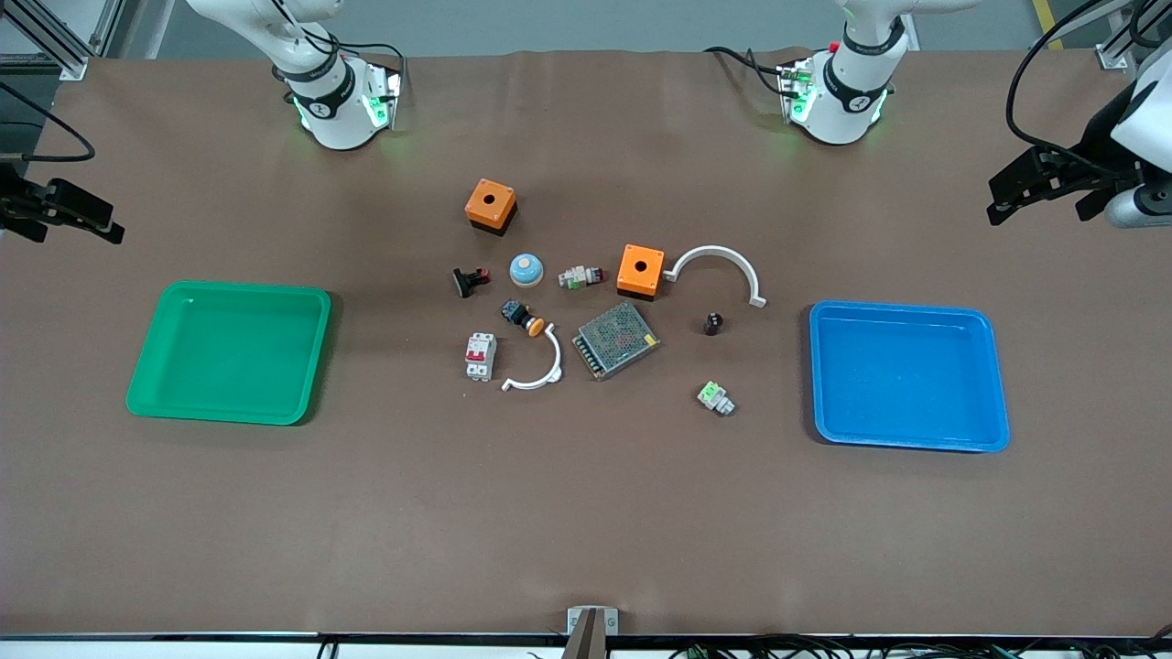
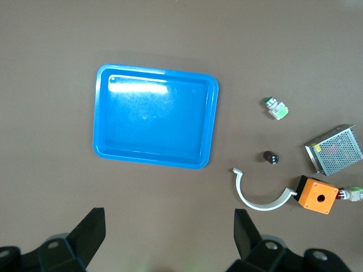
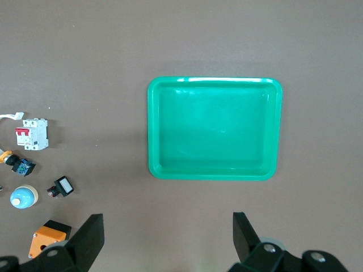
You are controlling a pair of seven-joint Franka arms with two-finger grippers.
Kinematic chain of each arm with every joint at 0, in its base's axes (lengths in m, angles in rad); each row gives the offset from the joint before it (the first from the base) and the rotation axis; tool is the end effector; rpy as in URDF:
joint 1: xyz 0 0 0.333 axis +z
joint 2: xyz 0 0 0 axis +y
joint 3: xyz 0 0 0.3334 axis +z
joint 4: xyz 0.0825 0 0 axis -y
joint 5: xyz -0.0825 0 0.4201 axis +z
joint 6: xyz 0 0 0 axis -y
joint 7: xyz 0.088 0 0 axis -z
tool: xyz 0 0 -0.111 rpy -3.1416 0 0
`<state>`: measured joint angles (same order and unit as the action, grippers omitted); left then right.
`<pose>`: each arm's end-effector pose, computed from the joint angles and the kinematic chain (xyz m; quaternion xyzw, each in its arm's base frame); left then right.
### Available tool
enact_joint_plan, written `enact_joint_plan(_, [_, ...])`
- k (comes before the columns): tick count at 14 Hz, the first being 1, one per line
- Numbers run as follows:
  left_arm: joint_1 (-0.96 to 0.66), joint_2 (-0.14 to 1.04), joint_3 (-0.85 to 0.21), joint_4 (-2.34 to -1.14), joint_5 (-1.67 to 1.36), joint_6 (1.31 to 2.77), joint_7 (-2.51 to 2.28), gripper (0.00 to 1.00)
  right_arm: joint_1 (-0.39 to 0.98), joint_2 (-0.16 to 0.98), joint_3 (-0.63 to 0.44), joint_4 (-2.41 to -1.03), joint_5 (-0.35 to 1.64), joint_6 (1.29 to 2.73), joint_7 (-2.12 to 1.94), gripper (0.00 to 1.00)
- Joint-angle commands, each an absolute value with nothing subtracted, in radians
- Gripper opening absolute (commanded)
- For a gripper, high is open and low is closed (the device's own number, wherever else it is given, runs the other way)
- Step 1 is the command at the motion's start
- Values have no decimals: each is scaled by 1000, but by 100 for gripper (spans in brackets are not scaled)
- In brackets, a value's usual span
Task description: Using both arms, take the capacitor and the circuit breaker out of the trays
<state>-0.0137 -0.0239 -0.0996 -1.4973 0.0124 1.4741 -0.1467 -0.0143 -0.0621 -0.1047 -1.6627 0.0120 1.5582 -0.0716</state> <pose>0.5691 -0.0641 0.6802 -0.9998 -0.0173 -0.0012 0.0073 0.5633 -0.0678 0.6260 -0.9995 0.0236 0.0204 0.0112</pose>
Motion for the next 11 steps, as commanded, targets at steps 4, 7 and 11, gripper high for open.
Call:
enact_joint_plan(4, [3, -110, -103, -1589, -6, 1483, -138, 100, -21, -91, -87, -1703, -2, 1571, -94, 100])
enact_joint_plan(7, [5, -106, -100, -1582, -6, 1479, -127, 100, -21, -97, -87, -1704, -3, 1571, -95, 100])
enact_joint_plan(11, [3, -95, -100, -1552, 6, 1477, -138, 100, -20, -100, -87, -1706, -2, 1578, -95, 100])
